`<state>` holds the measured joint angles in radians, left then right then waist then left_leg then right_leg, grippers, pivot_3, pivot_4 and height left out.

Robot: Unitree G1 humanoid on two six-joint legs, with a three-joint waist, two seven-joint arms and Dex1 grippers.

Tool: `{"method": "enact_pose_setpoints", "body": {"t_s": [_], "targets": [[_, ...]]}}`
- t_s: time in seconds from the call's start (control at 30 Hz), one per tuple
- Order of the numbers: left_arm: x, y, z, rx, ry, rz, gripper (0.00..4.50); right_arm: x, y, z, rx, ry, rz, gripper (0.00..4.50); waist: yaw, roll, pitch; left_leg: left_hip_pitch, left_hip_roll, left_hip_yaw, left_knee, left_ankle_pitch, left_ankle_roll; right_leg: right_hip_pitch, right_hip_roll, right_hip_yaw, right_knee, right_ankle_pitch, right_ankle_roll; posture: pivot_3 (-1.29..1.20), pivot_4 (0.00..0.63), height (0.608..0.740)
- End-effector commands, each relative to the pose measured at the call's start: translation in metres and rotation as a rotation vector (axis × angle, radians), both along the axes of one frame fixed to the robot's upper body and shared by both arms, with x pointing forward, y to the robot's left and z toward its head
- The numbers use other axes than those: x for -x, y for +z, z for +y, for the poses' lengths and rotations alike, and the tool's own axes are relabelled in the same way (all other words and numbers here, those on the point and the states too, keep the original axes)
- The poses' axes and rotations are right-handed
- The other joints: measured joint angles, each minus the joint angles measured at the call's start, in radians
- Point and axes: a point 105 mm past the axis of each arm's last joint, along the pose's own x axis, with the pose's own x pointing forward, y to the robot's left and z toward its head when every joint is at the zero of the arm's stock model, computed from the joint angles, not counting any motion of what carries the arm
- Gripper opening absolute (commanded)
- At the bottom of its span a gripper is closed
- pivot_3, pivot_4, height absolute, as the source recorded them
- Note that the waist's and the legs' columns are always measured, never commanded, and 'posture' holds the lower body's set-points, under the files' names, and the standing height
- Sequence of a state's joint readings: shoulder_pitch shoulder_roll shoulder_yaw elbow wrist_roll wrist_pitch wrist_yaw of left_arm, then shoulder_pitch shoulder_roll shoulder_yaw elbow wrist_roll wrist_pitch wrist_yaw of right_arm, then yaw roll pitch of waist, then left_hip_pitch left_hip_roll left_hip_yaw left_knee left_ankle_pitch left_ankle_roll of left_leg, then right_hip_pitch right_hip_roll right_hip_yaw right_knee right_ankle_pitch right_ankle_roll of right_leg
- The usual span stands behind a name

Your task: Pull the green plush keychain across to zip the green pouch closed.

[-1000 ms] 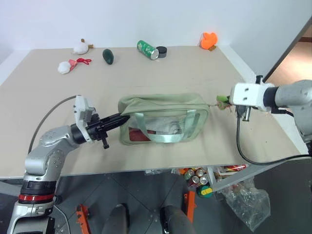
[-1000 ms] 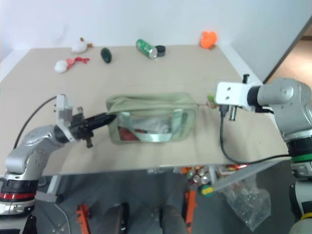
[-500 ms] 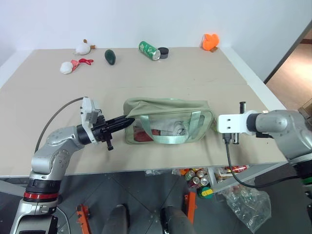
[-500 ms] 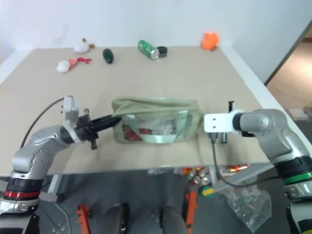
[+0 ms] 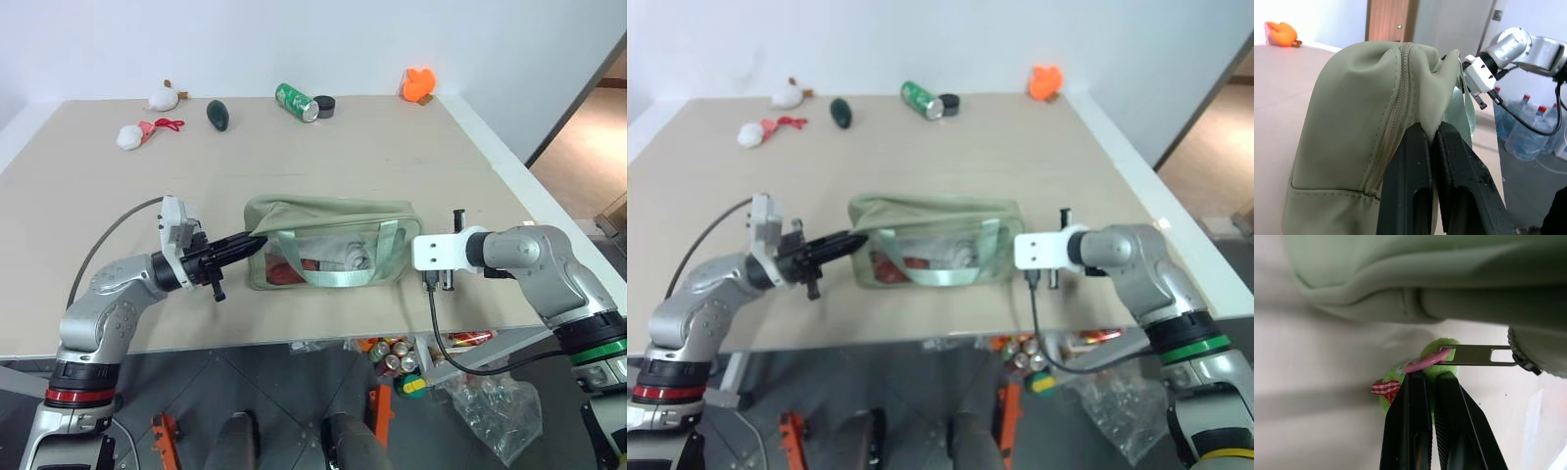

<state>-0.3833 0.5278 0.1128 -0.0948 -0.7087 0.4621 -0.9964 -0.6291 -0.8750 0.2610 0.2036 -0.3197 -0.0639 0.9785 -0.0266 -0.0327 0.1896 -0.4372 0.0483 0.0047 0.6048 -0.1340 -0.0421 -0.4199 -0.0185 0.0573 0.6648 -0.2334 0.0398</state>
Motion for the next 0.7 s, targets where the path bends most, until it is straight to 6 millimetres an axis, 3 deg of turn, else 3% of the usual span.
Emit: {"method": "enact_pose_setpoints", "body": {"t_s": [0.03, 0.2, 0.23, 0.43, 0.53, 0.6, 0.7], "targets": [[-0.003, 0.004, 0.007, 0.012, 0.033, 0.020, 0.00, -0.003, 0.012, -0.003, -0.172, -0.074, 0.014, 0.34, -0.002, 0.000, 0.000, 0.000, 0.000, 0.000, 0.000, 0.000, 0.000, 0.000, 0.000, 0.000, 0.000, 0.000, 0.000, 0.00, 0.150, 0.740], [-0.008, 0.002, 0.008, -0.006, 0.056, 0.010, 0.00, -0.008, 0.042, -0.022, -0.417, -0.183, -0.006, 1.84, -0.002, 0.000, 0.000, 0.000, 0.000, 0.000, 0.000, 0.000, 0.000, 0.000, 0.000, 0.000, 0.000, 0.000, 0.001, 0.00, 0.150, 0.740], [-0.010, 0.004, 0.009, 0.020, 0.060, 0.028, 0.80, -0.008, 0.044, -0.029, -0.425, -0.198, -0.005, 2.39, -0.002, 0.000, 0.000, 0.000, 0.000, 0.000, 0.000, 0.000, 0.000, 0.000, 0.000, 0.000, 0.000, 0.000, 0.001, 0.00, 0.150, 0.740], [-0.005, 0.022, 0.010, 0.100, 0.020, 0.042, 2.82, -0.009, 0.059, -0.069, -0.584, -0.344, -0.017, 4.46, -0.003, 0.000, 0.000, -0.001, 0.000, 0.000, 0.000, 0.000, 0.000, 0.000, 0.000, 0.000, 0.000, 0.000, 0.001, 0.00, 0.150, 0.740], [-0.006, 0.024, 0.014, 0.103, 0.045, 0.043, 3.81, 0.002, 0.054, -0.077, -0.655, -0.335, 0.072, 4.50, -0.004, 0.000, 0.000, -0.001, 0.000, 0.000, 0.000, 0.000, 0.000, 0.000, 0.000, 0.000, 0.000, 0.000, 0.001, 0.00, 0.150, 0.740], [-0.004, 0.027, 0.018, 0.110, 0.053, 0.044, 4.46, 0.012, 0.062, -0.077, -0.728, -0.295, 0.122, 4.50, -0.006, 0.000, 0.000, -0.001, 0.000, 0.000, 0.000, 0.000, 0.001, 0.000, 0.000, 0.000, 0.000, 0.000, 0.001, 0.00, 0.150, 0.740], [0.000, 0.033, 0.031, 0.123, 0.096, 0.031, 4.46, 0.023, 0.093, -0.076, -0.946, -0.256, 0.186, 4.50, -0.009, 0.000, 0.001, -0.001, 0.000, -0.001, 0.000, 0.000, 0.001, 0.000, 0.000, 0.001, 0.000, 0.001, 0.003, 0.00, 0.150, 0.740]]}}
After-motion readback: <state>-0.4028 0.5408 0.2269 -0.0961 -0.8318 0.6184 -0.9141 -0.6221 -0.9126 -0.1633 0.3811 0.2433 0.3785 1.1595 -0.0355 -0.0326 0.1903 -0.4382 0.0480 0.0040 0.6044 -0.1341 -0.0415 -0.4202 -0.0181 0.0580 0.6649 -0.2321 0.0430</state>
